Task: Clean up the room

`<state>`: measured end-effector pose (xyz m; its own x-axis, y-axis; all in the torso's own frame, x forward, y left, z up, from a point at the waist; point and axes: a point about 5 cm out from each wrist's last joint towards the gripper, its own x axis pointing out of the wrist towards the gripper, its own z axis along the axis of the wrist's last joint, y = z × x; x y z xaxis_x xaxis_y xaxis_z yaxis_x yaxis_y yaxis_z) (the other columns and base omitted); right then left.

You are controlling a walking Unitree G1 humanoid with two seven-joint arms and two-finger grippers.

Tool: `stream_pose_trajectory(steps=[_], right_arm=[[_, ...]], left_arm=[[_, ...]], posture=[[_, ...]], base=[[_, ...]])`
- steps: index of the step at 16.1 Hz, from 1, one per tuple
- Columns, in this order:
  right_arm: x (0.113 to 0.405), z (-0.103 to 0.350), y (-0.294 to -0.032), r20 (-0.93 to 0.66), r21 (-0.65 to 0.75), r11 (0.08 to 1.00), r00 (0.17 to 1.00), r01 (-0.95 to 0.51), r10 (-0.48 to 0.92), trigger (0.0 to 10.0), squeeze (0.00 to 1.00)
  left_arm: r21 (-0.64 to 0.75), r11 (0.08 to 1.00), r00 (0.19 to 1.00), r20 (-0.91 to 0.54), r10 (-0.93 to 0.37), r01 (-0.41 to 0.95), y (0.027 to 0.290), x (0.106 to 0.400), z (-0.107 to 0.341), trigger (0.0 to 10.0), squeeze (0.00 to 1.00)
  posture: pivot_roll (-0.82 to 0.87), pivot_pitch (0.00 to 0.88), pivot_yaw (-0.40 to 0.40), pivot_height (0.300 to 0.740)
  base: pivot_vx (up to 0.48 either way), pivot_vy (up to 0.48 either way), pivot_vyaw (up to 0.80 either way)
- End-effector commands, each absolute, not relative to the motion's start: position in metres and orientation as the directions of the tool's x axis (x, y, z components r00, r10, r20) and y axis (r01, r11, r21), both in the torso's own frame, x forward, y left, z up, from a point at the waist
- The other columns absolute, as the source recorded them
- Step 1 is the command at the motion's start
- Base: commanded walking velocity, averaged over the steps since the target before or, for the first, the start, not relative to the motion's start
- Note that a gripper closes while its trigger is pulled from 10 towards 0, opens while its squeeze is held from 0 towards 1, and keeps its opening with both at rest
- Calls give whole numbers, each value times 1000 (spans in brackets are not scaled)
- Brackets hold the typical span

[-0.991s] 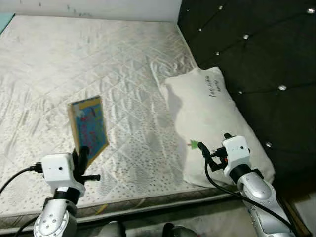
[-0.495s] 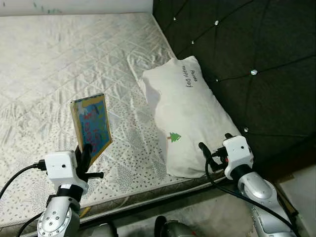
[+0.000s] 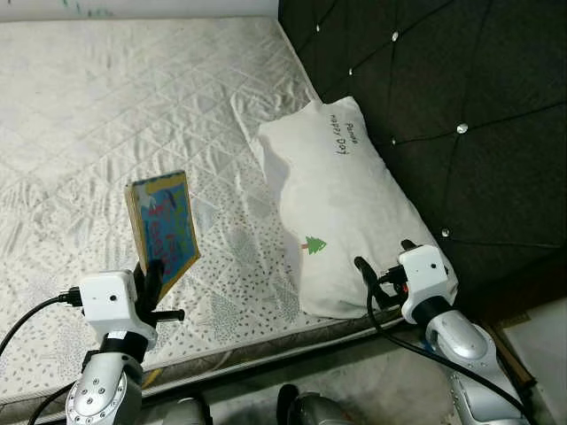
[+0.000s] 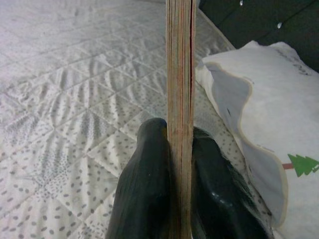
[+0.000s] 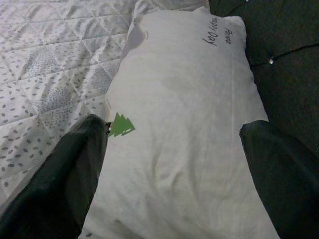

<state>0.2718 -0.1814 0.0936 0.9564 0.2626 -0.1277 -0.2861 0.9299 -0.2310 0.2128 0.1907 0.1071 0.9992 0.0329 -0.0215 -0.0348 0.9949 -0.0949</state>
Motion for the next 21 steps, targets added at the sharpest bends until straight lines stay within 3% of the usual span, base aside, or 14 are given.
stream_pose_trajectory(steps=[1, 11, 21], right_arm=[[268, 93, -182, -136, -225, 927, 952, -299, 274, 10000, 0], [268, 92, -179, -135, -219, 927, 950, -306, 281, 10000, 0], [272, 92, -177, -139, -228, 915, 941, -334, 309, 10000, 0]], left_arm=[[-100, 994, 999, 3, 38, -37, 190, 211, 113, 10000, 0], [-94, 995, 999, 2, 32, -32, 190, 214, 113, 10000, 0], [-103, 994, 999, 28, 35, -32, 186, 217, 117, 10000, 0]], posture=[[93, 263, -111, 736], [95, 256, -106, 637], [86, 260, -117, 628]], base=[[0, 0, 0], [0, 0, 0], [0, 0, 0]])
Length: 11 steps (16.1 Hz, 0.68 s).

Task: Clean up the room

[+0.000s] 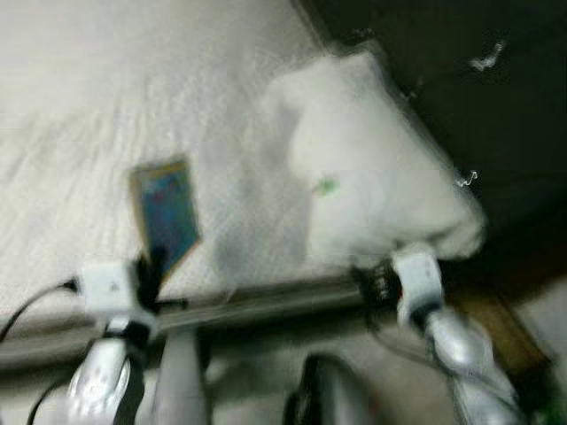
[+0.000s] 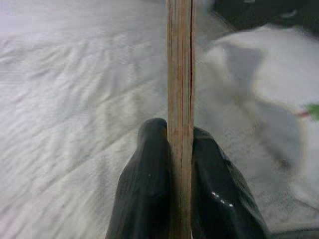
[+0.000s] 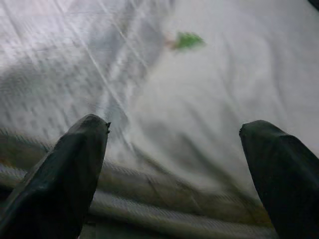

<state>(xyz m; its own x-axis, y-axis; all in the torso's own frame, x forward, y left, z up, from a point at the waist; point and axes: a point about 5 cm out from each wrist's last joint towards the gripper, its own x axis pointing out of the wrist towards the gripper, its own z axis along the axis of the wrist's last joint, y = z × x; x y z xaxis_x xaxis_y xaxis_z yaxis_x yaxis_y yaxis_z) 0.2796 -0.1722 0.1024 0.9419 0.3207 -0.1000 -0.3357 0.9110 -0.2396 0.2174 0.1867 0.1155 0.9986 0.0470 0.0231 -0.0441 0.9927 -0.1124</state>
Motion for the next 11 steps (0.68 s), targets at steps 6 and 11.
stream_pose_trajectory(steps=[6, 11], right_arm=[[272, 93, -176, -137, -234, 911, 939, -341, 316, 10000, 0], [273, 93, -176, -141, -234, 909, 937, -344, 318, 10000, 0]], left_arm=[[-105, 994, 999, 24, 42, -39, 186, 218, 117, 10000, 0], [-109, 994, 999, 36, 15, -11, 183, 218, 117, 10000, 0]], posture=[[85, 260, -120, 603], [83, 266, -118, 603]], base=[[0, 0, 0], [0, 0, 0]])
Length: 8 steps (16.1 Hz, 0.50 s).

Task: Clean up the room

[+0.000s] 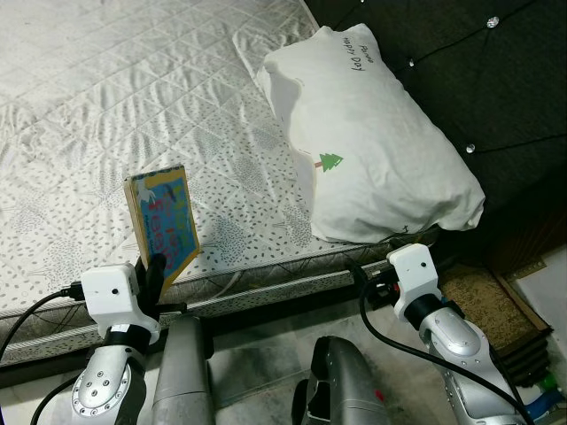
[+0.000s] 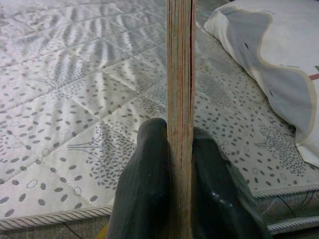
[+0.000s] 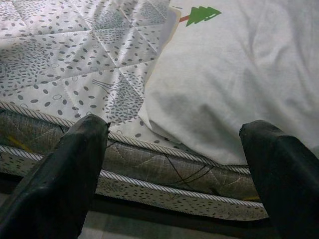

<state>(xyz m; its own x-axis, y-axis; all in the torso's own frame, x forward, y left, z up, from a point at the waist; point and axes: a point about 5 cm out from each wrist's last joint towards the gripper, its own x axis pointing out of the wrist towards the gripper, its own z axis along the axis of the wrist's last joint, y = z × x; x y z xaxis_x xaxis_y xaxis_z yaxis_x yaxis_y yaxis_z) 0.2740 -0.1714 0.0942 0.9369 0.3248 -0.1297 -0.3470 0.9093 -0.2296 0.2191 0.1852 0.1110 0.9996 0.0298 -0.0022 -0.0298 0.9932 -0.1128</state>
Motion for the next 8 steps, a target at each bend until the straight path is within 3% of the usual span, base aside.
stream_pose_trajectory(steps=[1, 8], right_arm=[[272, 93, -175, -141, -235, 909, 937, -344, 318, 10000, 0], [273, 93, -174, -139, -239, 907, 937, -347, 322, 10000, 0]], left_arm=[[-113, 994, 999, 40, 11, -6, 183, 217, 118, 10000, 0], [-105, 994, 999, 37, 2, 2, 183, 218, 118, 10000, 0]], posture=[[83, 266, -118, 603], [83, 268, -114, 603]], base=[[262, 0, 0], [349, 0, 0]])
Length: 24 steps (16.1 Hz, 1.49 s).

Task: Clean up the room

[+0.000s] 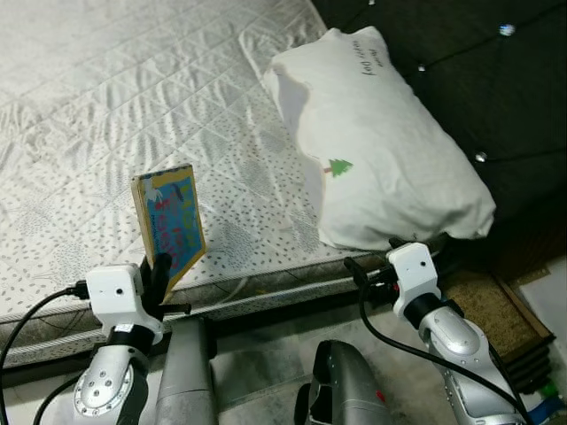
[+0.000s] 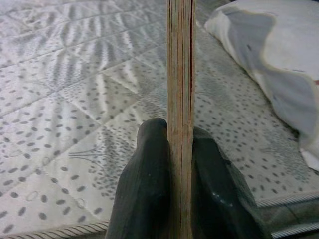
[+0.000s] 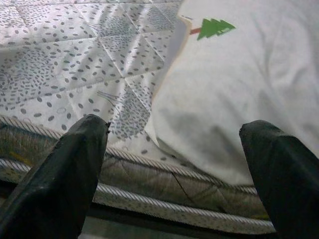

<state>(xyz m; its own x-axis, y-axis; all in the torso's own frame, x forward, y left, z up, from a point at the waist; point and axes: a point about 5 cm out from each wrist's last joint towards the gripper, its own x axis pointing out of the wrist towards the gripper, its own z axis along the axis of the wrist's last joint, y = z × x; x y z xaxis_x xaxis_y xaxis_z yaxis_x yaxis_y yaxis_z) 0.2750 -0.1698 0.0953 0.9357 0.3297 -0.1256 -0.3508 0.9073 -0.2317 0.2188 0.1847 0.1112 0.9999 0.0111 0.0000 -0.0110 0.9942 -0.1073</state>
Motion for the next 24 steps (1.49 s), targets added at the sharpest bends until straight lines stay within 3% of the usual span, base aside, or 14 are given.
stream_pose_trajectory(steps=[1, 9, 16, 21, 24], right_arm=[[273, 93, -174, -139, -239, 907, 937, -347, 322, 10000, 0], [273, 93, -173, -133, -229, 908, 935, -351, 328, 10000, 0], [274, 92, -171, -129, -234, 900, 929, -369, 347, 10000, 0], [274, 92, -170, -128, -237, 896, 926, -375, 354, 10000, 0], [275, 92, -171, -125, -237, 897, 928, -372, 351, 10000, 0]], left_arm=[[-105, 994, 999, 37, 1, 3, 183, 218, 118, 10000, 0], [-105, 994, 999, 32, -1, 4, 183, 218, 117, 10000, 0], [-93, 996, 1000, 12, 14, -12, 184, 219, 114, 10000, 0], [-97, 995, 1000, 8, 28, -27, 185, 220, 112, 10000, 0], [-100, 994, 999, 7, 43, -42, 189, 226, 112, 10000, 0]], posture=[[83, 268, -114, 603], [86, 262, -114, 603], [91, 254, -117, 603], [92, 252, -117, 544], [90, 255, -119, 539]], base=[[375, 0, 0], [369, 0, 0], [0, 0, 0], [0, 0, 0], [0, 0, 0]])
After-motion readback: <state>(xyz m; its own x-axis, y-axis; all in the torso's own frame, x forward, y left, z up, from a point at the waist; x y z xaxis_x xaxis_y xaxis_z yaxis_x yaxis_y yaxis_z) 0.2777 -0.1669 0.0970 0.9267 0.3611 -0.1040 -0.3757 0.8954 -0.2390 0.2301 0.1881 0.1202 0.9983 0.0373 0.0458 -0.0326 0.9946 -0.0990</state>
